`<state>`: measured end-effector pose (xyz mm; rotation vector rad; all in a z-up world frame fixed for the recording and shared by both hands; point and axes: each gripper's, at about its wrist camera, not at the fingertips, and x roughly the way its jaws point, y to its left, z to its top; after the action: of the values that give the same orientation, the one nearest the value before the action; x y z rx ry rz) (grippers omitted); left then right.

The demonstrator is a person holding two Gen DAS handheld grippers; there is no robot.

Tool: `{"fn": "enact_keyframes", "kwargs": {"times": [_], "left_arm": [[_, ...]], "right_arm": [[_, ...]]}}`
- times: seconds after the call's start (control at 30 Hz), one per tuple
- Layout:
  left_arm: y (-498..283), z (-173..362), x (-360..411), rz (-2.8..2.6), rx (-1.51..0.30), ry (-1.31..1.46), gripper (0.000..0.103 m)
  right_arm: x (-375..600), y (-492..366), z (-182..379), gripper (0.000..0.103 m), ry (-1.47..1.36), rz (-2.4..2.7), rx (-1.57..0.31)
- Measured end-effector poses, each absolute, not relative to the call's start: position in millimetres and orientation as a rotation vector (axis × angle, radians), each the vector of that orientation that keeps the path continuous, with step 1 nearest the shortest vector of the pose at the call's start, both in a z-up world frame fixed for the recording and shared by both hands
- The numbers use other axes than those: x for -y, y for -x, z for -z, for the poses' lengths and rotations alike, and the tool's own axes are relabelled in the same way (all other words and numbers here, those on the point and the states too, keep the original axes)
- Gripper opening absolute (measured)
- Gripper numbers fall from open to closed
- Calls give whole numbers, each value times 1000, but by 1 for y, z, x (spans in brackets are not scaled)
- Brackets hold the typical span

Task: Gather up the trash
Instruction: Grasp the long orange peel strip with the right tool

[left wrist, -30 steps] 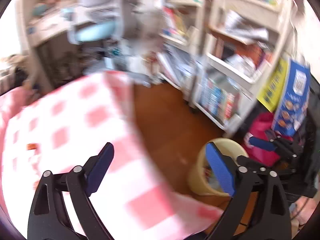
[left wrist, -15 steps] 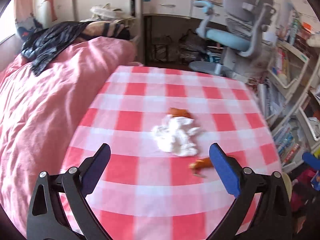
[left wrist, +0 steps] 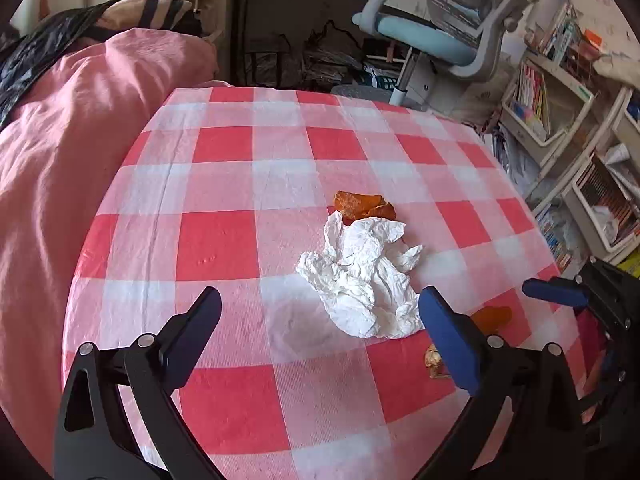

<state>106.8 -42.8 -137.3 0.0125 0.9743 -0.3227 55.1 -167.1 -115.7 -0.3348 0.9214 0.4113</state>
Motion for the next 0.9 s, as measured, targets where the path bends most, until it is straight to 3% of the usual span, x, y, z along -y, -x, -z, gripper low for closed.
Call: {"fn": "enact_keyframes", "kwargs": {"times": [0.03,0.1,0.2,0.23,0.27,0.33,0.4,0.47,0.63,0.77,0.8,0.87,0.9], "left_arm": [[-110,141,47,328,-986,-36,94],[-114,148,51,343,-1015,-50,79],[-119,154,51,355,-1071,-54,40],[-120,153,49,353,-1071,-55,28],[-120,152,47,360,-1078,-44,23],[-120,146,42,359,-1072,-27,9],[-119,140,38,363,-1066,-13,1],[-115,130,35,370,-1043,-9,1],[-101,98,23,365,-960,17,1],[-106,104,13,346,-970,52,1],[-109,111,14,346,-985,61,5],[-115,126,19,329,-1015,55,26],[-117,132,22,316,-1019,43,41]], "right_arm": [[166,-60,120,70,336,-416,-931],[165,-68,128,70,331,-427,-951],[164,-74,135,66,317,-457,-982],[164,-75,136,57,311,-470,-989],[163,-75,136,49,309,-481,-1000],[162,-74,137,44,315,-488,-1011],[164,-73,136,33,307,-491,-1013],[166,-71,133,20,297,-489,-1015],[168,-65,125,18,288,-487,-1003],[166,-64,124,17,278,-490,-1000],[165,-64,125,17,278,-492,-1002],[162,-62,127,17,283,-495,-1008],[162,-62,127,17,287,-496,-1011]]}}
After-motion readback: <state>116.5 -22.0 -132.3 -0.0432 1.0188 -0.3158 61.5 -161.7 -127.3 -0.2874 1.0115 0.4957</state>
